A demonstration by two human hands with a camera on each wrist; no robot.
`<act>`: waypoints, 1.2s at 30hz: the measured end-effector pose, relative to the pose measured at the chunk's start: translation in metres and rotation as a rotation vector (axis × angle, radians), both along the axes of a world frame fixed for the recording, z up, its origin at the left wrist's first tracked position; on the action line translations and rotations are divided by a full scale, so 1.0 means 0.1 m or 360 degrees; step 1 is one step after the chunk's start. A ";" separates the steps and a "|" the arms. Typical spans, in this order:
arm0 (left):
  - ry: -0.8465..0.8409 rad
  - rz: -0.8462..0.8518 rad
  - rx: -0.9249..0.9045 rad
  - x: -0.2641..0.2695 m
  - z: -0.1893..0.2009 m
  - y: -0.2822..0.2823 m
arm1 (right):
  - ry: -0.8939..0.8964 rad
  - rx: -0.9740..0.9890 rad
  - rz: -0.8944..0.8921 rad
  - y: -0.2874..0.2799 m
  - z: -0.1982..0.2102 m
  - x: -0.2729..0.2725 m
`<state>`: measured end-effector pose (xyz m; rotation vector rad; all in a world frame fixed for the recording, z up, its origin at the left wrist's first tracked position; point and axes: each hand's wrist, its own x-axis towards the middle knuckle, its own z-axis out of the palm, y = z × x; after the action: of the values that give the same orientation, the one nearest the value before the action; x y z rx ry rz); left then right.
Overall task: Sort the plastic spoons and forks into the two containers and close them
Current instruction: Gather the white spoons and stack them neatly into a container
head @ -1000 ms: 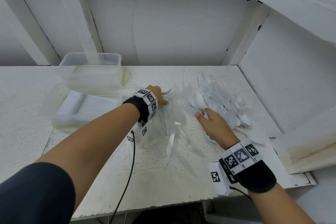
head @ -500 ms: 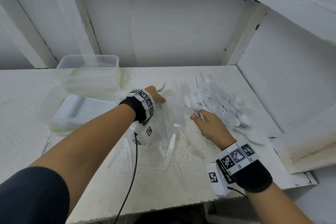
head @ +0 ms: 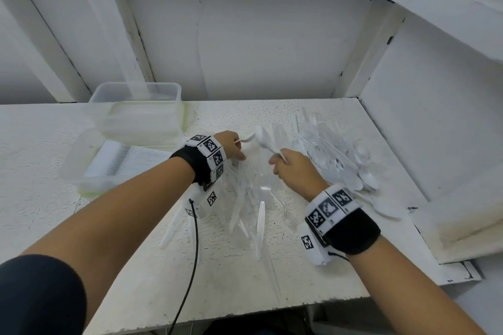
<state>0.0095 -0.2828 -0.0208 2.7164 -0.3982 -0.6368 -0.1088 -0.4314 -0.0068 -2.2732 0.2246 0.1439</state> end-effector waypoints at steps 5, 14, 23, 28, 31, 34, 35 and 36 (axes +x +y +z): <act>-0.0048 0.0005 0.0012 -0.02 -0.04 0.16 | 0.0096 -0.0197 0.0528 0.20 0.01 0.28; -0.0093 0.0044 0.0021 -0.04 -0.05 0.35 | 0.0215 -0.0295 0.0494 0.05 -0.10 0.35; -0.0149 0.0081 -0.0030 0.01 -0.04 0.07 | 0.0079 0.0158 0.0032 -0.01 -0.13 0.28; -0.0126 0.0107 0.0060 0.03 -0.06 0.03 | -0.0117 0.0056 0.0050 -0.05 0.04 0.16; -0.0085 0.0099 0.0232 0.01 -0.04 0.00 | -0.0015 -0.0071 0.0535 -0.04 0.16 -0.07; -0.0044 0.0077 0.0209 0.05 -0.06 0.01 | 0.0344 -0.0106 0.1005 -0.02 0.15 -0.33; -0.0036 0.0074 0.0200 0.05 -0.06 0.01 | 0.0411 -0.0180 0.1142 0.00 0.12 -0.40; -0.0029 0.0083 0.0183 0.05 -0.07 0.03 | 0.0443 -0.0284 0.1272 0.02 0.08 -0.46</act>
<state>0.0148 -0.2797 -0.0274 2.8332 -0.3025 -0.6392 -0.1544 -0.4292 0.0012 -2.3896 -0.5634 0.8828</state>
